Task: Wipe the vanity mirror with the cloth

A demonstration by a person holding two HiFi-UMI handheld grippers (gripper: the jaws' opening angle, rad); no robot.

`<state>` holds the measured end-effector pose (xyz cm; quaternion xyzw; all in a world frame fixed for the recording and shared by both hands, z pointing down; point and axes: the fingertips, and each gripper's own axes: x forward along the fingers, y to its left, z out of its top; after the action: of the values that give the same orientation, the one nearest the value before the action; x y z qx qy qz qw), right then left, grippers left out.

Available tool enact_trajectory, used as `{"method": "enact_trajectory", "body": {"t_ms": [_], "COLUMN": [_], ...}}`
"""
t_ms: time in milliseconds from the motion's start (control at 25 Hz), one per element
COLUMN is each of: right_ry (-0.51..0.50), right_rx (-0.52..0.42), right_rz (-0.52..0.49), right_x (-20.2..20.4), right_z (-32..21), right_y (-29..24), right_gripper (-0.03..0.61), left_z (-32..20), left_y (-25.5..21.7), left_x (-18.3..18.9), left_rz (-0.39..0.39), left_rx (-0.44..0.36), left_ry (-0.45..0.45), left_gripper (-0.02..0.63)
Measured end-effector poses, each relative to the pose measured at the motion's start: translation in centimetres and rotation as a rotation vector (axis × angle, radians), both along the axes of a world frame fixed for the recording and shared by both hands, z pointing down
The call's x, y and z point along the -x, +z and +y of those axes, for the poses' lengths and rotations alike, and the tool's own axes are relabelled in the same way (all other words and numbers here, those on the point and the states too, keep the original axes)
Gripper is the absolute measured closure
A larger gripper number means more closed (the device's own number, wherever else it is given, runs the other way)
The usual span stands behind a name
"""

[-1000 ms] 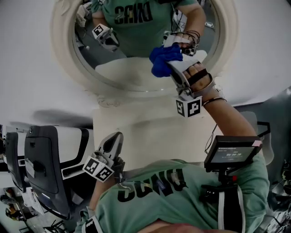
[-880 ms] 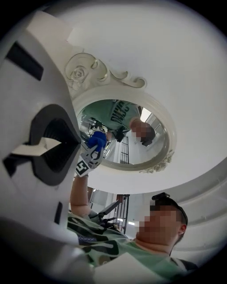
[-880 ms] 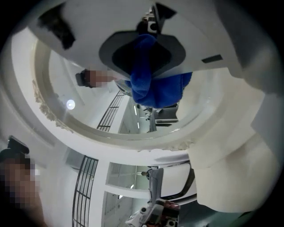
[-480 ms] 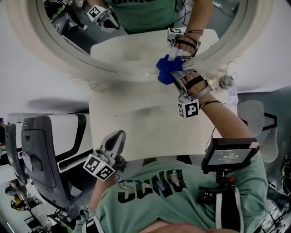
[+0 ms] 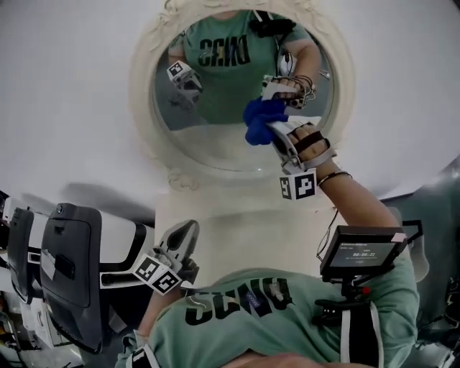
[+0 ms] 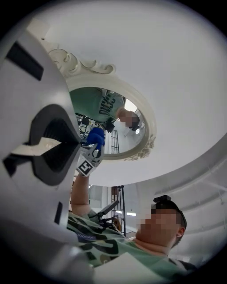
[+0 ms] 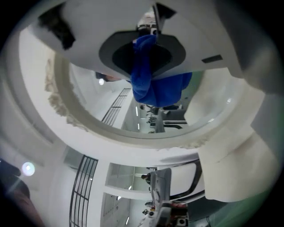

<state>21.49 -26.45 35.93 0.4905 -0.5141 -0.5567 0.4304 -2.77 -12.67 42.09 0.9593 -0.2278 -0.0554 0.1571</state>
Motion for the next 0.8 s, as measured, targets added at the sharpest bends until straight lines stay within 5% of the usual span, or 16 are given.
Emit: {"method": "enact_trajectory", "body": {"t_ms": [160,320,800], "right_ry": [0.05,0.099,0.115], "right_rx": [-0.232,-0.33,-0.367], "right_rz": [0.019,0.041,0.035], "right_x": [-2.5,-3.7,-4.1], "right_z": [-0.1,-0.5,-1.0], "right_y": [-14.3,-20.9,-23.6], "right_gripper": [0.529,0.531,0.531], "left_z": [-1.4,-1.6,-1.9], "left_y": [-3.5,-4.2,-4.3], "left_x": [-0.5,0.3,0.5], "left_rz": [0.055,0.08,0.081], "left_rx": [-0.109,-0.145,-0.152], "left_ry": [-0.003,-0.023,-0.032], "left_gripper": [0.604,0.604,0.604]}}
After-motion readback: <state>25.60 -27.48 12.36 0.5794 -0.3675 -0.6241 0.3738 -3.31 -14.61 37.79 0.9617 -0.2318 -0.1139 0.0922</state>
